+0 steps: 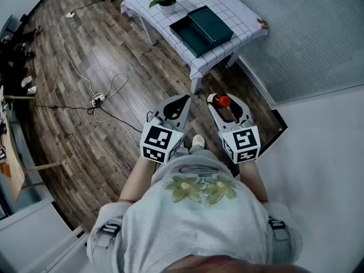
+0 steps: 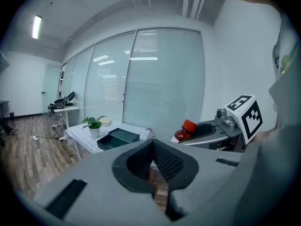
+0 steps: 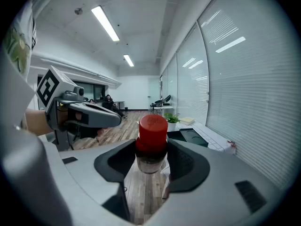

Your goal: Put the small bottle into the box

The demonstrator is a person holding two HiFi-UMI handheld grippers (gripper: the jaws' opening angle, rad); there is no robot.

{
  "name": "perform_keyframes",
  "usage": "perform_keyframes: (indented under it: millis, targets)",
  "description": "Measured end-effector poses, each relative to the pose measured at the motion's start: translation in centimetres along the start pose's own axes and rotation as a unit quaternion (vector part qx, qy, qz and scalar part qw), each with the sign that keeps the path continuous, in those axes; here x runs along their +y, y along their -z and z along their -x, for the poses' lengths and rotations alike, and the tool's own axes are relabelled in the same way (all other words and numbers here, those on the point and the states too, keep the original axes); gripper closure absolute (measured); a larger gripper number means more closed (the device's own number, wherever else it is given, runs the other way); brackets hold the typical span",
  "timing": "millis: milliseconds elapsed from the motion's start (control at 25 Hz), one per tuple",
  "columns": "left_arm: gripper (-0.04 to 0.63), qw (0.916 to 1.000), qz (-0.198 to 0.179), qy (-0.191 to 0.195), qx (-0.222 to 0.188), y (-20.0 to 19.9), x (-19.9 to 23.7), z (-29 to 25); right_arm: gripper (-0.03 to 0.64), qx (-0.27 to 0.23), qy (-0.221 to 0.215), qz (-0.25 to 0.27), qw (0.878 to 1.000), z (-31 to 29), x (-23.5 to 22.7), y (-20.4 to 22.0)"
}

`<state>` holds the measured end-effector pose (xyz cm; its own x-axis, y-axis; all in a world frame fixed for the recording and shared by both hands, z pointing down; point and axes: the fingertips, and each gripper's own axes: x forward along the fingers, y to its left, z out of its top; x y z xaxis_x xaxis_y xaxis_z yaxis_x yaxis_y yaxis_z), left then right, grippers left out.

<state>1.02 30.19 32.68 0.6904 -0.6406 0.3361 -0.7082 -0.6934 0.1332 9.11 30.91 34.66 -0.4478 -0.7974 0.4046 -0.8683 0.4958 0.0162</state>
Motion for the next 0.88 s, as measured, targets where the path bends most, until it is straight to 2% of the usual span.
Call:
perform_keyframes:
  millis: [280, 560, 880]
  targets:
    - [0.588, 0.9999, 0.009, 0.008, -0.008, 0.0, -0.7, 1.1, 0.408, -0.016, 0.003, 0.004, 1.000, 1.1, 1.0, -0.5]
    - [0.588, 1.0000, 0.004, 0.000, -0.004, 0.0, -1.2, 0.3, 0.408, -0.025, -0.001, 0.003, 1.000, 1.4, 0.2, -0.8]
    - [0.588, 0.9996, 0.021, -0.014, -0.012, 0.0, -2.8, -1.0, 0.408, -0.025, -0.020, 0.001, 1.000, 2.3, -1.9, 0.1]
